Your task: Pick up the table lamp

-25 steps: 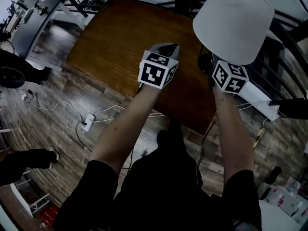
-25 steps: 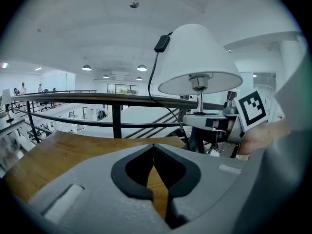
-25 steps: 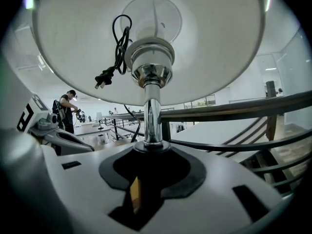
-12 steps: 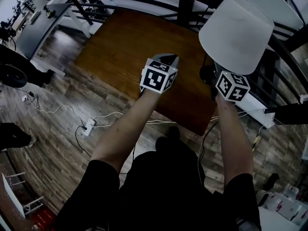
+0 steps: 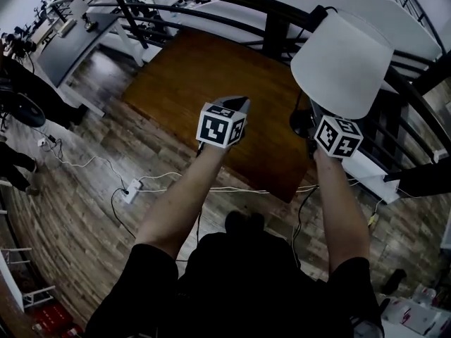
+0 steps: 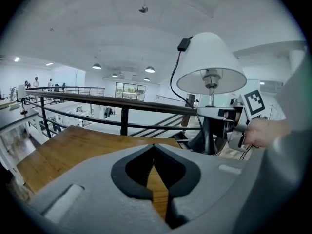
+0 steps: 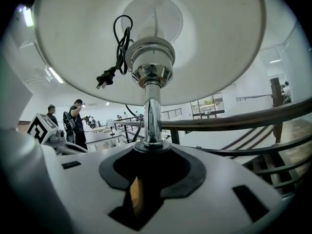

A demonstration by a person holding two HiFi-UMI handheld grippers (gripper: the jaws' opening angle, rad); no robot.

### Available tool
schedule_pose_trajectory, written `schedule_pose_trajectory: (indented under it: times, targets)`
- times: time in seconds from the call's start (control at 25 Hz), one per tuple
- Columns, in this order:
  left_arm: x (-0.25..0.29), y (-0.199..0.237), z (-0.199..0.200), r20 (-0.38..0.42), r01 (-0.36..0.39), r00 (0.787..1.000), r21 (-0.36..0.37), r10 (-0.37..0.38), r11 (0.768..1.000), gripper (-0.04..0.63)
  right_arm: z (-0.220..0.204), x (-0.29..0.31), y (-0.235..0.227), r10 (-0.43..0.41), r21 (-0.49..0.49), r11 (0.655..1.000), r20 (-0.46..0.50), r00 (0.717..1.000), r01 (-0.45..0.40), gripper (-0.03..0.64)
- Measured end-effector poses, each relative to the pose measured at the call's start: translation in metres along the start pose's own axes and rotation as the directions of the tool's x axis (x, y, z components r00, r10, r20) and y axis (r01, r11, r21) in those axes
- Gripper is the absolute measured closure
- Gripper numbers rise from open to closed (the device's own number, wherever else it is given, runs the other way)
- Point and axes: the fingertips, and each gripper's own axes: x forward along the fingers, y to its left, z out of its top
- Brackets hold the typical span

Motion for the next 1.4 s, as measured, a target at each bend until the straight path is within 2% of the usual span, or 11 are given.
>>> schedule_pose_trajectory:
  times: [0.2, 0.6, 1.04, 1.4]
  targets:
    - [-0.031, -0.017, -0.001, 0.029, -0.009, 1.0, -0.003, 0.009, 1.0, 0.589, 0.008, -0.035, 0.007, 0.032, -0.009, 0.999, 0.002, 0.999, -0.032, 0.489]
    - [-0.076, -0.006, -0.004, 0.049, -0.045, 0.998, -0.029, 0.046, 0.999, 0.589, 0.009, -0.063, 0.037, 0.105, 0.026, 0.994, 0.006, 0.994, -0.105, 0.489]
    - [-0.079, -0.008, 0.003, 0.065, -0.037, 0.997, -0.025, 0.039, 0.999, 0.589, 0.013, -0.057, 0.047, 0.117, -0.022, 0.993, -0.003, 0.993, -0.117, 0.491]
    - [-0.071, -0.009, 0.005, 0.056, -0.028, 0.998, -0.007, 0.029, 1.0, 0.589, 0.01, -0.048, 0.046, 0.129, -0.004, 0.992, -0.015, 0.992, -0.129, 0.49]
